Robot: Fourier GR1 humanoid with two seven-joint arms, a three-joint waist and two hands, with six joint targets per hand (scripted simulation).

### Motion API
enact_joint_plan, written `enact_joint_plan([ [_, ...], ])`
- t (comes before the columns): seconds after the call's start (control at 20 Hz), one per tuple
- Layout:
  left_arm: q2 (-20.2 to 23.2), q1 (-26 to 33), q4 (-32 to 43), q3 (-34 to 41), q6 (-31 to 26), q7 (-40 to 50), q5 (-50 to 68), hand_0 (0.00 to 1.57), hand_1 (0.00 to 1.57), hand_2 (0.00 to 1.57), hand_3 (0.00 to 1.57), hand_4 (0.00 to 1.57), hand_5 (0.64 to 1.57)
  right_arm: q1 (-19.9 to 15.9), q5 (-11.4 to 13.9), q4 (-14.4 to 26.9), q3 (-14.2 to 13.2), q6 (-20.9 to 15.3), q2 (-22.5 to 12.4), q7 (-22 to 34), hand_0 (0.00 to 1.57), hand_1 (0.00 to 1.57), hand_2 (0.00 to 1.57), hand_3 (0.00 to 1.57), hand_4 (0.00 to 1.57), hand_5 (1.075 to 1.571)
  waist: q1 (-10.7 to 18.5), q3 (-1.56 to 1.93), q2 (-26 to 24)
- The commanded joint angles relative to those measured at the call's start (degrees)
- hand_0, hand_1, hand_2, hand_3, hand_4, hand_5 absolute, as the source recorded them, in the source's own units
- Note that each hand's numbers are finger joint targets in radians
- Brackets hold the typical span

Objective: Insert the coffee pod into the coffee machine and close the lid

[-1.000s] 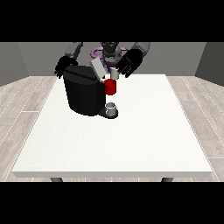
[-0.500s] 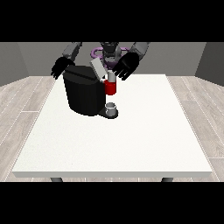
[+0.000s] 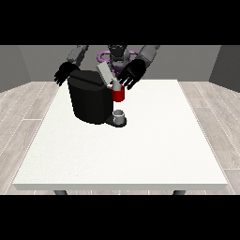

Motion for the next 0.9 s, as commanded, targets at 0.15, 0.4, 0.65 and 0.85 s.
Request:
enact_joint_plan([
  [0.15,2.8,-0.6,1.6,1.6,-2.3,-1.3,0.6,1.16,1.16,1.24,1.18,0.49,1.571,1.5,-0.1,-1.0,0.2,0.5,0.0,-2.0,0.00,0.00,0.00,0.00,0.48,1.571,-0.2,0.00,0.9],
  [0.4,0.6,-2.2,1.8,0.3,-2.6,2.1,-0.8,1.24,1.24,1.28,1.20,0.49,1.571,0.6,0.3,0.0,1.0,0.8,0.0,0.7,0.00,0.00,0.00,0.00,0.46,1.571,-0.5,0.01,-0.3],
  [0.65,0.1,-0.5,1.7,0.8,-1.5,0.1,-0.5,1.22,1.22,1.25,1.15,0.47,1.571,0.8,-0.2,0.4,-0.4,-0.4,0.8,-2.6,0.00,0.00,0.00,0.00,0.42,1.571,0.3,0.00,1.1],
  [0.85,1.3,1.0,2.4,0.6,-2.1,-1.9,-1.0,1.16,1.16,1.19,1.06,0.46,1.571,0.0,-1.2,-1.9,-0.8,1.0,-1.3,2.0,0.00,0.00,0.00,0.00,0.43,1.571,-0.3,-0.02,0.2],
])
